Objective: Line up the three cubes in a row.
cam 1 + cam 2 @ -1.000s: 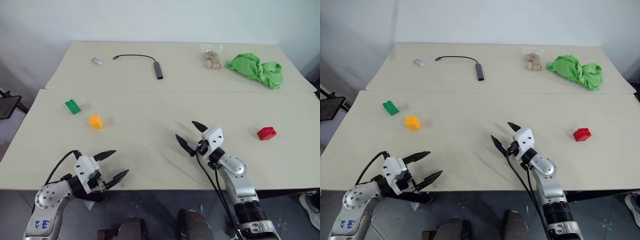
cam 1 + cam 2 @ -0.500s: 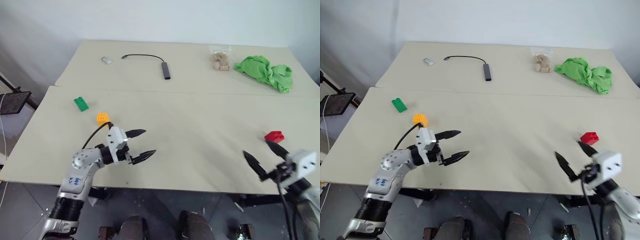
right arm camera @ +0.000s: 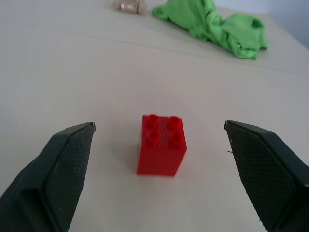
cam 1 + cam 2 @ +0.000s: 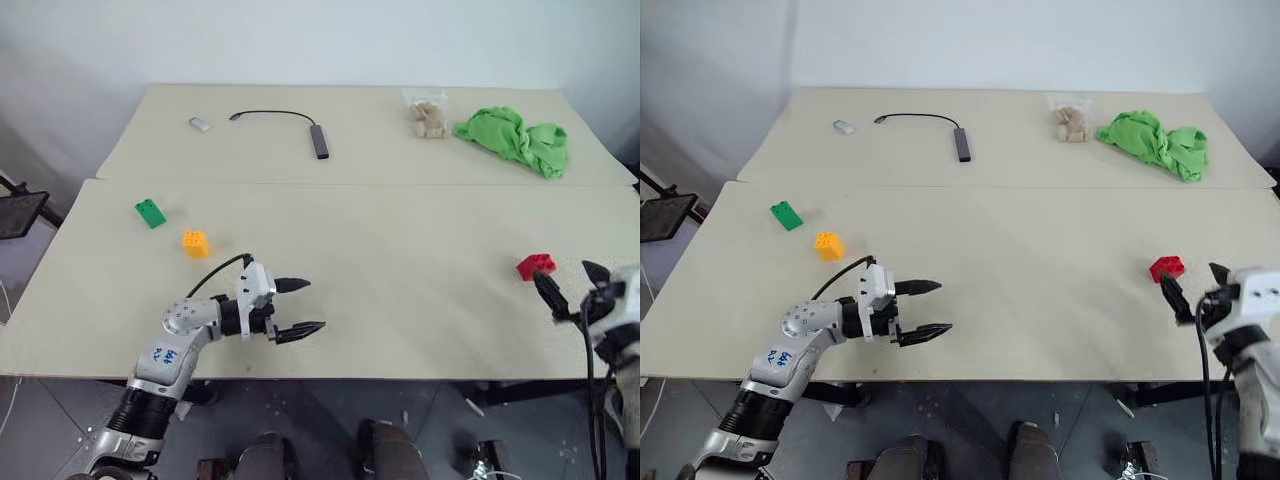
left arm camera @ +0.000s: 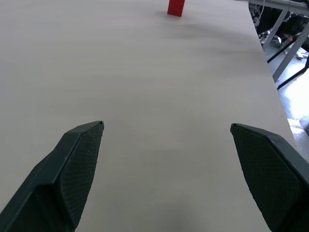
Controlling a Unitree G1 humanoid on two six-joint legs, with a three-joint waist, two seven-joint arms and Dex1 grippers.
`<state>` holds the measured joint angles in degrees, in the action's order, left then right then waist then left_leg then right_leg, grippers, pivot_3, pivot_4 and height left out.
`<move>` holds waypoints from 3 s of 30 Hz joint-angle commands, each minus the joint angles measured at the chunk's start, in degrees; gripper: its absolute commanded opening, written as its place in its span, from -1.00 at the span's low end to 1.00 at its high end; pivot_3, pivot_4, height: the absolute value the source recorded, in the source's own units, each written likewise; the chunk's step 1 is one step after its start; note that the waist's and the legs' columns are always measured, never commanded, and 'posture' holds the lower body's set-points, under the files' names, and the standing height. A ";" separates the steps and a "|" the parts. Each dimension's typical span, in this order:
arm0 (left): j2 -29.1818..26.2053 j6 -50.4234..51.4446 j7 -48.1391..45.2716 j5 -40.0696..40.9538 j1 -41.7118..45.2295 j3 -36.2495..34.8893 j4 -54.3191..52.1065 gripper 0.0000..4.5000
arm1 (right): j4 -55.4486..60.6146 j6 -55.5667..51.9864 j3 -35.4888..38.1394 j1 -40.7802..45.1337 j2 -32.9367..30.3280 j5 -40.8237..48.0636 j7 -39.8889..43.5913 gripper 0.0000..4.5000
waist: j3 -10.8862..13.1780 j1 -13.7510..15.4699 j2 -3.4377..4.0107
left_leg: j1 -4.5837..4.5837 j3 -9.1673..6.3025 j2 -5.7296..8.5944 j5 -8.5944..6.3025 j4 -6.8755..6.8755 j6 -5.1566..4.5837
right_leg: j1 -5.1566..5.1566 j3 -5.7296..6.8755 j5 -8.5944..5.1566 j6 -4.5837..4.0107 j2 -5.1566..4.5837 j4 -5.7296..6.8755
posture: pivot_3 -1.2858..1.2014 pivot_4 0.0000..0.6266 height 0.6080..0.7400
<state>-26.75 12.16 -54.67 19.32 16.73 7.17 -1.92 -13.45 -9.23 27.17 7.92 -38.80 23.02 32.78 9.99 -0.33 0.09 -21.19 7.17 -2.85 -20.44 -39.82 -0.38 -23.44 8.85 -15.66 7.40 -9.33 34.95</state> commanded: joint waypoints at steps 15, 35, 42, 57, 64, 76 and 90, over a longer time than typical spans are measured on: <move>0.24 -2.65 2.58 2.76 -4.95 -5.64 -6.28 1.00 | 10.12 -3.63 -14.83 5.08 -2.73 4.75 24.72 -0.33 | 0.01 -0.02 0.03 | -0.05 0.06 -0.03 0.01 0.02 0.02 | -0.01 0.07 0.01 0.02 0.01 -0.03 | 0.03 -0.52 1.00; -1.20 -2.82 2.04 4.30 -8.50 -9.51 -6.09 1.00 | -13.09 14.34 -35.29 25.67 5.28 -8.40 45.49 0.13 | 0.02 -0.04 0.01 | -0.09 -0.05 0.00 0.02 -0.13 0.03 | 0.05 0.20 0.01 0.02 -0.03 0.04 | 0.03 -0.52 1.00; 3.10 -8.21 14.06 5.95 -18.86 -24.05 -7.35 1.00 | -6.37 18.40 -27.41 23.24 4.26 -1.57 47.19 0.99 | 0.03 -0.31 0.02 | -0.11 -0.12 -0.03 0.01 -0.07 0.04 | 0.02 0.20 0.01 0.02 -0.04 0.01 | 0.03 -0.52 1.00; 15.55 -9.82 43.33 5.83 -24.12 -39.07 -10.10 1.00 | 7.59 18.08 -17.68 7.90 11.44 10.02 41.65 0.99 | 0.04 0.38 -0.05 | -0.07 -0.28 -0.01 -0.08 -0.15 -0.02 | 0.12 0.19 0.02 0.02 -0.10 -0.05 | 0.03 -0.52 1.00; 9.39 -4.63 51.94 -2.33 -5.08 -34.61 2.69 1.00 | 8.35 17.07 -19.38 7.93 11.22 8.79 40.50 0.99 | 0.01 0.30 -0.09 | -0.06 -0.22 0.02 -0.07 -0.13 0.01 | 0.10 0.22 0.02 0.03 -0.09 0.07 | 0.03 -0.52 1.00; 6.03 -5.26 62.79 -9.78 23.87 -29.52 33.09 1.00 | 15.59 12.65 -20.87 5.67 11.05 9.67 37.32 0.99 | 0.06 0.31 -0.21 | -0.10 -0.12 0.04 -0.03 -0.09 0.05 | 0.10 0.30 0.07 0.12 -0.04 0.01 | 0.03 -0.52 1.00; 6.37 -7.79 69.92 -11.30 32.06 -28.20 46.71 1.00 | 18.30 10.63 -21.66 5.66 11.32 9.91 35.12 0.99 | 0.11 0.34 -0.29 | -0.10 -0.12 0.04 -0.03 -0.08 0.06 | 0.10 0.30 0.07 0.13 -0.03 0.01 | 0.03 -0.52 1.00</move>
<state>-19.95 5.89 14.98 8.53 47.11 -21.37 44.68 3.06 1.07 4.95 13.03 -27.47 32.10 68.05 10.10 0.01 -0.21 -21.29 7.05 -2.81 -20.47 -39.90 -0.32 -23.35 9.15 -15.58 7.54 -9.35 34.96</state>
